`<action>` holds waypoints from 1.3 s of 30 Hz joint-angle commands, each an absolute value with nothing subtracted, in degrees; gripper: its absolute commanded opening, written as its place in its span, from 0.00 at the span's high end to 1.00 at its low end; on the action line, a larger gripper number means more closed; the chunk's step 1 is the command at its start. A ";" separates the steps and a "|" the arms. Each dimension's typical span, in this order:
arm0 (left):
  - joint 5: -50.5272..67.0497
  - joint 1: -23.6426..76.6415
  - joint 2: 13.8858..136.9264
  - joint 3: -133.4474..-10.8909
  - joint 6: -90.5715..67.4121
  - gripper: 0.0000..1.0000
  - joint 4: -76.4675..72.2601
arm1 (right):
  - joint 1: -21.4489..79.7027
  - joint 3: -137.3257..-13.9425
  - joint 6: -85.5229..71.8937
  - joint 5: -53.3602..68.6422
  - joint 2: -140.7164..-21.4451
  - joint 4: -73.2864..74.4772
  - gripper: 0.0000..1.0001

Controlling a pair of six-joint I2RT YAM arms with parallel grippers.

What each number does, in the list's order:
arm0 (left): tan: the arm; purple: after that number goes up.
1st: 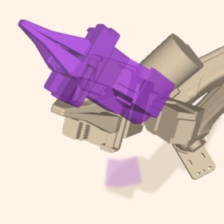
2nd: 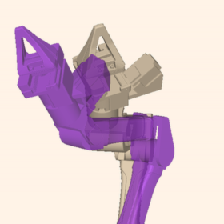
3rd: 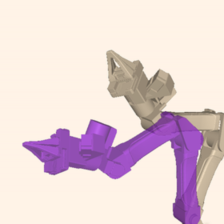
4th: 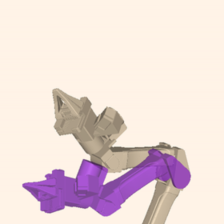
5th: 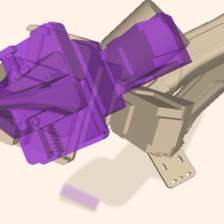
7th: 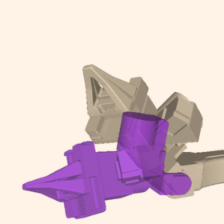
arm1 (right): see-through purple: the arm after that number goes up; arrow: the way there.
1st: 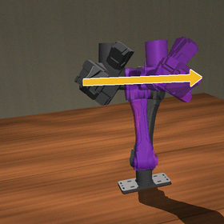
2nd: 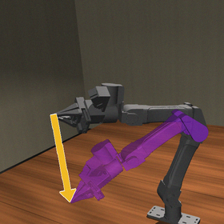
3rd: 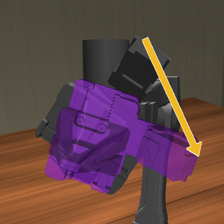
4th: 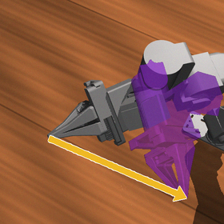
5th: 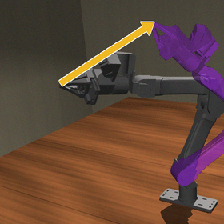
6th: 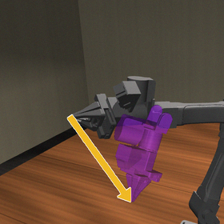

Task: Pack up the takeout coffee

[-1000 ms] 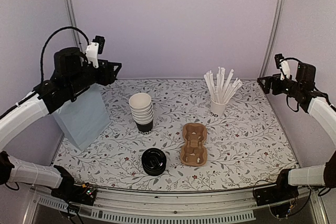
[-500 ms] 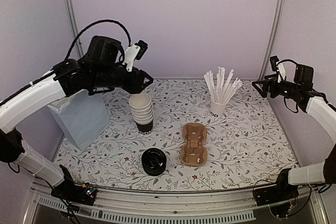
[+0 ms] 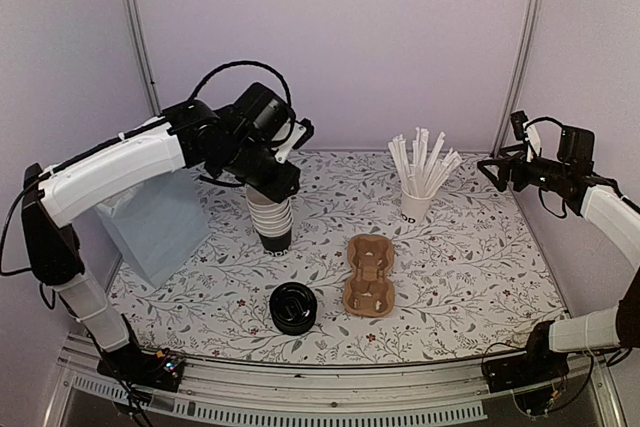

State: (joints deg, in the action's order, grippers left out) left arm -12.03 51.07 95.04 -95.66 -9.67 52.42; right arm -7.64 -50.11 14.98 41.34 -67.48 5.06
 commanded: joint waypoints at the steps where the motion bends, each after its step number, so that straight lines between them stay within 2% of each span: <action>1: -14.91 51.72 98.79 -99.76 -10.82 0.63 58.94 | -8.08 -49.48 16.67 42.53 -66.95 4.77 0.01; 6: -15.72 51.39 101.19 -102.16 -12.03 0.65 60.40 | -8.01 -49.39 17.17 43.12 -67.09 5.09 0.01; 12: -13.56 49.62 103.45 -103.05 -13.41 0.74 62.17 | -8.03 -49.39 17.81 43.41 -67.01 5.68 0.01; 28: -13.87 48.20 105.46 -102.61 -14.16 0.74 62.93 | -8.08 -49.48 18.87 44.09 -67.48 6.40 0.01; 39: -13.86 47.00 106.31 -102.92 -12.59 0.90 62.98 | -8.04 -49.39 18.98 44.21 -67.43 6.42 0.01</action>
State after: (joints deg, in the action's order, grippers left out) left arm -13.89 47.97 105.51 -101.91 -13.23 62.28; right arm -7.68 -50.06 18.31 43.57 -67.48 6.07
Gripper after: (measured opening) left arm 0.123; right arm 0.989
